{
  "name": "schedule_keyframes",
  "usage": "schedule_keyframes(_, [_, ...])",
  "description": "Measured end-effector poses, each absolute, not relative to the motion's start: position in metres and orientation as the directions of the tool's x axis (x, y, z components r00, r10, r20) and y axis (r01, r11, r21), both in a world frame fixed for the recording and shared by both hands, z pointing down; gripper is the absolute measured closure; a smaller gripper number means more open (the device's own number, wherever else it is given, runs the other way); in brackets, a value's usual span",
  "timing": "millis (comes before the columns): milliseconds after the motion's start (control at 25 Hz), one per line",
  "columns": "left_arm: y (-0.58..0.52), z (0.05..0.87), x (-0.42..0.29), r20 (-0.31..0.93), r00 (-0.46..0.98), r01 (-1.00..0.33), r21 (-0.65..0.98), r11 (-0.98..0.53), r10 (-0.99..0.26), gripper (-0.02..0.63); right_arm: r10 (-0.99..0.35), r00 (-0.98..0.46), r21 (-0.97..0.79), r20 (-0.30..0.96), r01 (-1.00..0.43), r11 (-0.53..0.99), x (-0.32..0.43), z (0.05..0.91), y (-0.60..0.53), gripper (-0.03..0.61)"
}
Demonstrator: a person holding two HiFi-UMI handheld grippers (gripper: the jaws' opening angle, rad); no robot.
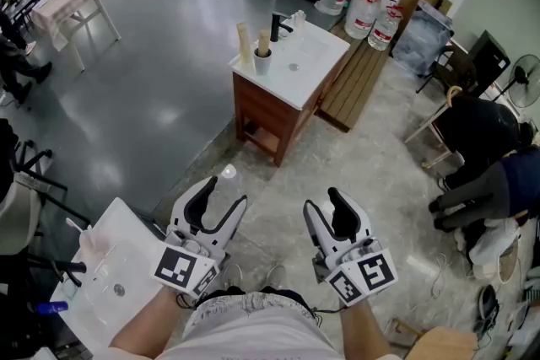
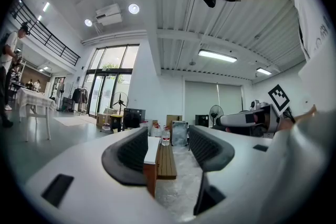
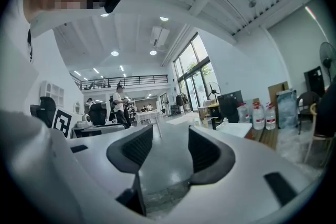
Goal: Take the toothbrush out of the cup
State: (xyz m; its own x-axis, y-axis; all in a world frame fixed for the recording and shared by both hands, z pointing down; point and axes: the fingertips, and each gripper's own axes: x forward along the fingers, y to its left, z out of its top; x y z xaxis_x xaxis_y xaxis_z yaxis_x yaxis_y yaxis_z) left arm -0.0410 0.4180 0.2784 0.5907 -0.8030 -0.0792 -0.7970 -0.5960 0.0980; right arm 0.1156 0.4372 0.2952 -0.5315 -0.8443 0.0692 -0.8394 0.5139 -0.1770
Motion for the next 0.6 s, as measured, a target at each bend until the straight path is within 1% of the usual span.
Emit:
schedule_keyframes(240, [0.413,0.28,-0.038,-0.073,0.575,-0.809,0.1,-0.579,-0.815,0.333,-0.841,-0.536,-0.18,0.073,-0.837,0.517,0.122,0.295,0.435,0.333])
schedule_keyframes(600, [0.405,0.284,-0.019,-0.065,0.522,-0.845,0.096,-0.526,-0.85,0.328,-0.836,-0.544,-0.188,0.073,-0.831,0.524,0.162,0.301,0.429,0.324])
